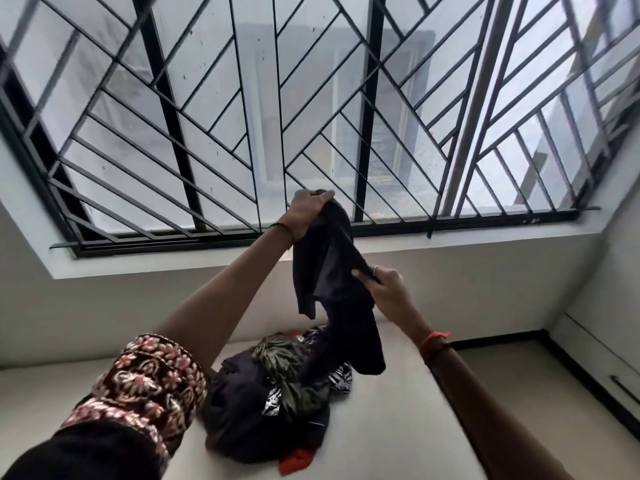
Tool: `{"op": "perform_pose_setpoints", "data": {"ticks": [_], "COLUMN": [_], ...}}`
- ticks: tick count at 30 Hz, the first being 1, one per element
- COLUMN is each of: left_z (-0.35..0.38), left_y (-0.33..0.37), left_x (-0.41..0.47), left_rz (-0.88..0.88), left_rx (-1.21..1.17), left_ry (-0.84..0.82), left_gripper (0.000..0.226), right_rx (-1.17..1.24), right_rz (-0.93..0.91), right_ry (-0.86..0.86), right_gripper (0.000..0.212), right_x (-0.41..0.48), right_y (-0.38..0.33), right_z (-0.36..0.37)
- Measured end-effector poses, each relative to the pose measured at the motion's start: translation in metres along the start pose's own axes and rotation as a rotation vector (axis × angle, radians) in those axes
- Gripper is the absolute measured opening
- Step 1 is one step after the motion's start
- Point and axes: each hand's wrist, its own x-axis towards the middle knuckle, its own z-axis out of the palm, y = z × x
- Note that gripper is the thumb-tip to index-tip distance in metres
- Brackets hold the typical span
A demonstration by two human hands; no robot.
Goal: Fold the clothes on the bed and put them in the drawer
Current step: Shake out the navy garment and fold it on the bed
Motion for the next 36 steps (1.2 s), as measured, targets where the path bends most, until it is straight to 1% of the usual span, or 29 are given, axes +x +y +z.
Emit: {"op": "perform_pose_setpoints", "data": {"ticks": [1, 2, 6, 9, 11, 14, 15, 17, 19, 21, 23, 26, 28, 30, 32, 33, 34, 36], "left_z": [-0.004, -0.008, -0.016, -0.011, -0.006, 0.004, 0.008, 0.016, 0.022, 0.023, 0.019, 0.01, 0.011, 0.015, 0.02, 0.022, 0.022, 0.021], "left_y": [0.0, 0.0, -0.008, -0.015, -0.019, -0.021, -0.022, -0.027, -0.034, -0.042, -0.046, -0.043, -0.036, -0.024, -0.013, -0.009, -0.007, -0.003], "left_x": [-0.001, -0.003, -0.011, -0.016, -0.025, -0.044, -0.049, -0.055, -0.056, -0.052, -0.045, -0.03, -0.026, -0.025, -0.025, -0.023, -0.021, -0.016], "left_rz": [-0.012, -0.026, -0.097, -0.056, -0.013, 0.014, 0.018, 0.051, 0.093, 0.12, 0.176, 0.338, 0.414, 0.483, 0.497, 0.486, 0.471, 0.47], "left_rx": [0.001, 0.004, 0.022, 0.107, 0.155, 0.145, 0.128, 0.161, 0.279, 0.336, 0.361, 0.529, 0.611, 0.646, 0.654, 0.651, 0.643, 0.635], "left_ry": [-0.018, -0.045, -0.137, -0.19, -0.286, -0.465, -0.505, -0.554, -0.59, -0.579, -0.485, -0.308, -0.243, -0.198, -0.171, -0.163, -0.152, -0.137], "left_gripper": [0.024, 0.026, 0.029, 0.023, 0.024, 0.04, 0.042, 0.034, 0.024, 0.025, 0.025, 0.023, 0.02, 0.02, 0.022, 0.023, 0.024, 0.023], "right_rx": [0.008, 0.006, 0.034, 0.021, 0.041, 0.131, 0.151, 0.15, 0.131, 0.096, 0.026, -0.106, -0.219, -0.251, -0.263, -0.247, -0.179, 0.079], "right_rz": [-0.009, -0.02, -0.075, -0.037, -0.004, 0.059, 0.083, 0.121, 0.136, 0.151, 0.175, 0.234, 0.267, 0.263, 0.219, 0.188, 0.171, 0.192], "right_ry": [-0.002, 0.011, 0.112, 0.14, 0.121, 0.059, 0.05, 0.061, 0.074, 0.063, 0.01, -0.127, -0.189, -0.171, -0.094, -0.066, -0.051, -0.016], "right_gripper": [0.035, 0.039, 0.038, 0.044, 0.045, 0.041, 0.043, 0.046, 0.045, 0.042, 0.042, 0.04, 0.039, 0.042, 0.044, 0.043, 0.04, 0.037], "right_x": [0.003, 0.008, 0.035, 0.052, 0.06, 0.068, 0.069, 0.073, 0.077, 0.078, 0.077, 0.069, 0.067, 0.072, 0.077, 0.079, 0.08, 0.08], "right_y": [-0.003, -0.005, -0.015, -0.025, -0.03, -0.035, -0.036, -0.037, -0.039, -0.042, -0.044, -0.046, -0.046, -0.045, -0.045, -0.045, -0.046, -0.044], "right_z": [-0.007, -0.014, -0.033, -0.04, -0.042, -0.047, -0.049, -0.055, -0.061, -0.072, -0.086, -0.105, -0.112, -0.114, -0.115, -0.114, -0.112, -0.107]}}
